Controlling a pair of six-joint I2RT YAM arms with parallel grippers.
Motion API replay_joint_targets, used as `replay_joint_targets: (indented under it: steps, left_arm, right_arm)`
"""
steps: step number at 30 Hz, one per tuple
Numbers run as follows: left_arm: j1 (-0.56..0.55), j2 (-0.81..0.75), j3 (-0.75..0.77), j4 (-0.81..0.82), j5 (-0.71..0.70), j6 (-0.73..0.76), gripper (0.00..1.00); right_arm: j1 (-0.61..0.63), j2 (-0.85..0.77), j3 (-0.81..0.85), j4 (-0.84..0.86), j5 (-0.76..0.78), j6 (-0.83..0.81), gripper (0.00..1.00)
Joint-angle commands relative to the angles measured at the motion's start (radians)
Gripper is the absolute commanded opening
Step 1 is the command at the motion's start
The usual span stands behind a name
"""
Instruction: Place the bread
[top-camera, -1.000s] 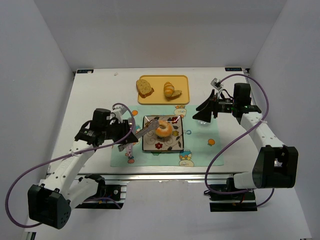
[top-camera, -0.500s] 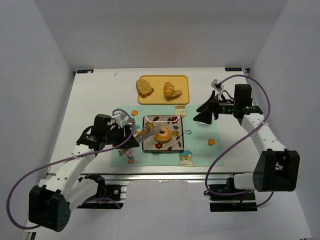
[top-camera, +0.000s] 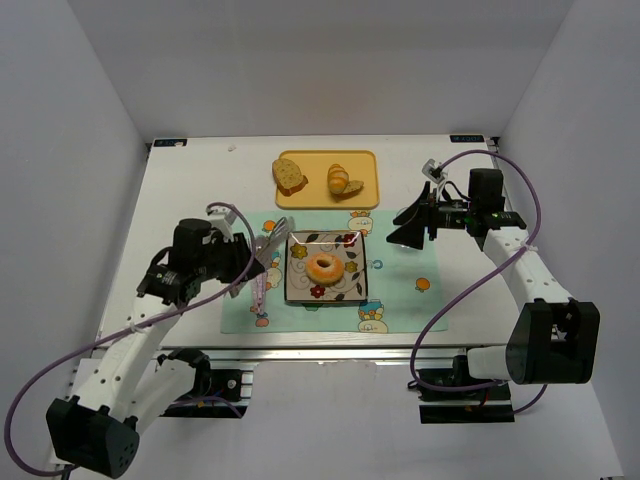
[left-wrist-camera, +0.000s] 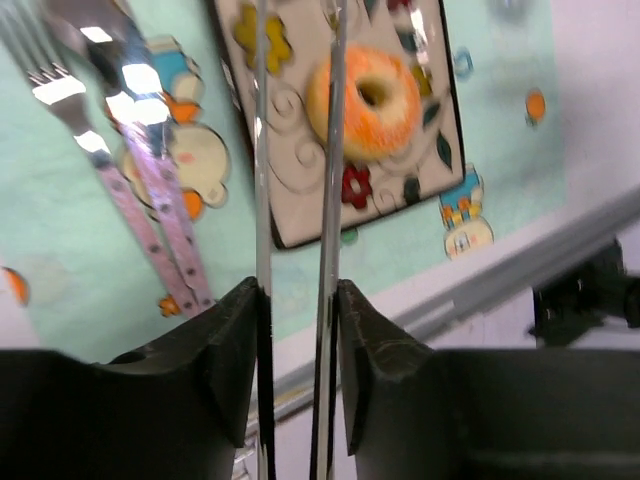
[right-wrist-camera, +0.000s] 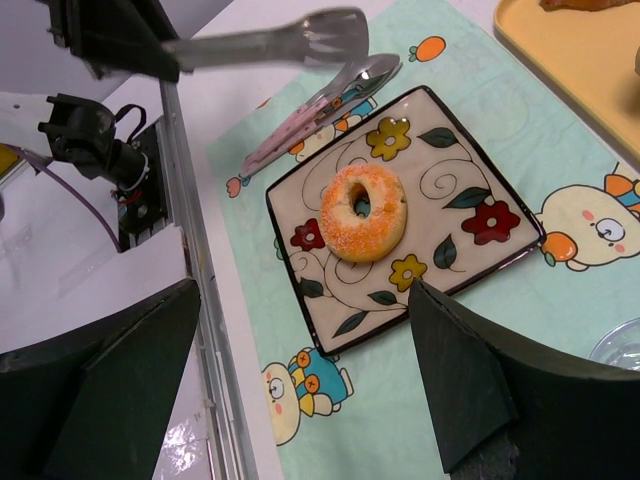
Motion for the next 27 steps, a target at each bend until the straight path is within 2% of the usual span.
replay_joint_targets:
  steps: [1, 4, 7, 8, 9, 11, 15, 18, 21, 22, 23, 27]
  left_arm:
    - [0.028, -0.012, 0.083, -0.025, -0.193, 0.049, 0.41]
    - [0.083, 0.032, 0.104, -0.004, -0.310, 0.106, 0.34]
    - [0.275, 0.112, 0.089, 0.060, -0.271, 0.160, 0.30]
    - [0.383, 0.136, 0.081, 0.080, -0.254, 0.172, 0.28]
    - [0.427, 0.187, 0.065, 0.126, -0.231, 0.186, 0.26]
    - [0.468, 0.230, 0.049, 0.174, -0.266, 0.226, 0.21]
    - [0.471, 0.304, 0.011, 0.321, -0.319, 0.312, 0.19]
    - [0.487, 0.324, -0.043, 0.428, -0.341, 0.379, 0.22]
    - [0.498, 0.333, -0.103, 0.505, -0.346, 0.479, 0.29]
    - [0.505, 0.350, -0.115, 0.513, -0.376, 0.487, 0.33]
    - [0.508, 0.362, -0.118, 0.513, -0.381, 0.493, 0.43]
    - [0.536, 0.433, -0.118, 0.488, -0.326, 0.545, 0.57]
  right_arm:
    - [-0.003, -0.013, 0.007, -0.006, -0.017, -0.020, 0.89]
    - [-0.003, -0.008, 0.016, -0.018, -0.017, -0.034, 0.89]
    - [-0.003, -0.004, 0.022, -0.022, -0.022, -0.040, 0.89]
    - [-0.003, -0.004, 0.025, -0.027, -0.026, -0.043, 0.89]
    - [-0.003, -0.002, 0.031, -0.032, -0.026, -0.046, 0.89]
    - [-0.003, -0.004, 0.039, -0.057, -0.025, -0.071, 0.89]
    - [-0.003, -0.019, 0.044, -0.085, -0.017, -0.109, 0.89]
    - [-0.003, -0.030, 0.035, -0.096, -0.011, -0.125, 0.89]
    - [-0.003, -0.031, 0.025, -0.098, -0.011, -0.123, 0.89]
    - [-0.003, -0.032, 0.022, -0.098, -0.011, -0.125, 0.89]
    - [-0.003, -0.030, 0.021, -0.098, -0.011, -0.122, 0.89]
    - [-0.003, -0.024, 0.027, -0.098, -0.011, -0.122, 0.89]
